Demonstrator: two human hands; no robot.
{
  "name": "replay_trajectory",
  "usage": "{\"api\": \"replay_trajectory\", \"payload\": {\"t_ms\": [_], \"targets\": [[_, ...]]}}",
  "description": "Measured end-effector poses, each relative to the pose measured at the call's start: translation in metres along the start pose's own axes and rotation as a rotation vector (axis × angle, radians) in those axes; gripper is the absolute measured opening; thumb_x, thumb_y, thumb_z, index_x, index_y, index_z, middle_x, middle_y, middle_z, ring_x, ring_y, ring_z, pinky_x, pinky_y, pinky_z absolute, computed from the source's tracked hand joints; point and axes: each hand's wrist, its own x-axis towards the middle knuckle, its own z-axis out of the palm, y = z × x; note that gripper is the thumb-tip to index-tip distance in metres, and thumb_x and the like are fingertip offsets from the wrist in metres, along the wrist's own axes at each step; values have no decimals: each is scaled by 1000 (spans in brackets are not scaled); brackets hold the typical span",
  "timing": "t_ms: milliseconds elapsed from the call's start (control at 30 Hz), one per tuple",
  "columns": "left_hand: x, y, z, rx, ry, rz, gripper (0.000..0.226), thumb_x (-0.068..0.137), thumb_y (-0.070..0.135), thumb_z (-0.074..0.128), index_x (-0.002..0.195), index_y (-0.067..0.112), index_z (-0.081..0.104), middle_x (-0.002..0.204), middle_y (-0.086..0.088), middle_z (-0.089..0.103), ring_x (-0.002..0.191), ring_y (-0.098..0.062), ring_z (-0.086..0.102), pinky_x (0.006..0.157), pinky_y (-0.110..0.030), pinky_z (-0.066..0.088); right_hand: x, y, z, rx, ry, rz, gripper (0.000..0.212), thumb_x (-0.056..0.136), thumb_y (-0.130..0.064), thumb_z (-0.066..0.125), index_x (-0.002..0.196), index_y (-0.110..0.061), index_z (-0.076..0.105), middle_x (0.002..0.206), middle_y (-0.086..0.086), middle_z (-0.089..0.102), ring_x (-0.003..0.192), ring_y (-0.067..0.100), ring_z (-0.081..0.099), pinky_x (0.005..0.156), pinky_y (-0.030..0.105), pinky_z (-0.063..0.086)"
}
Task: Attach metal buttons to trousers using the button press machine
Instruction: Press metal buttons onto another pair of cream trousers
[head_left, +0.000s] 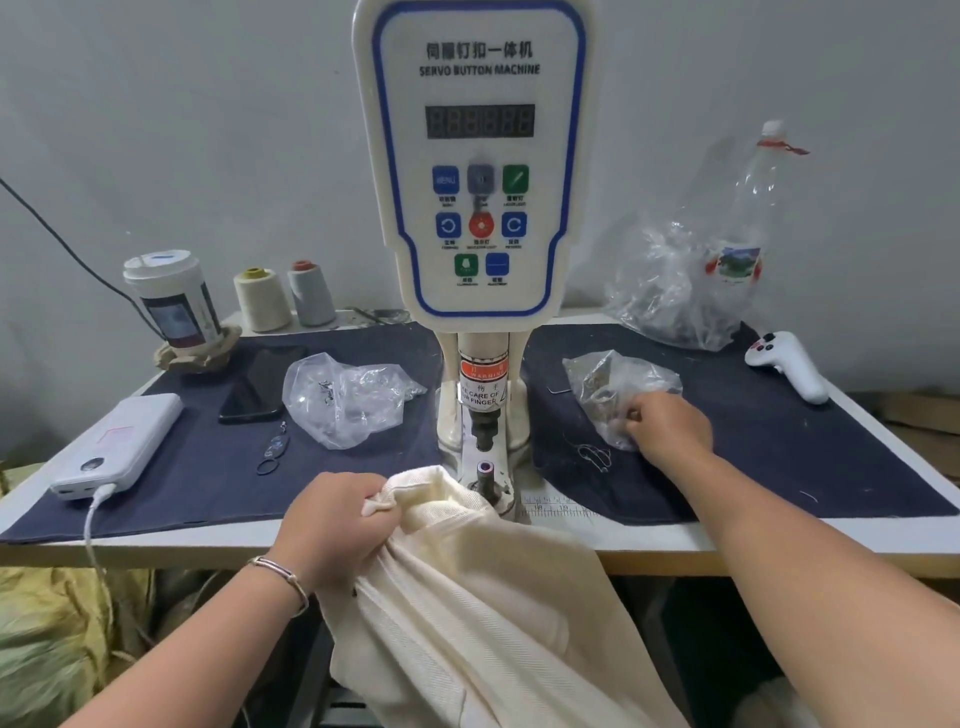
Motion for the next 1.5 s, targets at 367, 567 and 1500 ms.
{"api": "replay_trajectory", "payload": {"t_ms": [367, 567, 1500], "targets": [[3, -5, 2, -150, -3, -10, 40, 59, 57, 40, 52, 18, 37, 46, 7, 36, 51, -16, 34, 53, -33, 28, -8, 3, 14, 103, 202, 16, 9, 89, -23, 64, 87, -22, 73, 91, 8, 71, 89, 32, 63, 63, 29, 38], [3, -5, 2, -132, -12, -9, 24, 68, 45, 47, 52, 27, 44, 45, 8, 39, 51, -15, 34, 52, -32, 27, -12, 6, 13, 225, 318, 13, 9, 89, -19, 65, 85, -16, 73, 86, 8, 72, 82, 31, 61, 60, 28, 33], [2, -1, 2, -117, -6, -56, 33, 69, 46, 46, 53, 18, 38, 48, 6, 42, 52, -14, 38, 51, -31, 27, -87, -66, -35, 1043, -292, -63, 11, 92, -6, 61, 83, -5, 68, 64, 3, 70, 54, 10, 63, 53, 19, 51]]}}
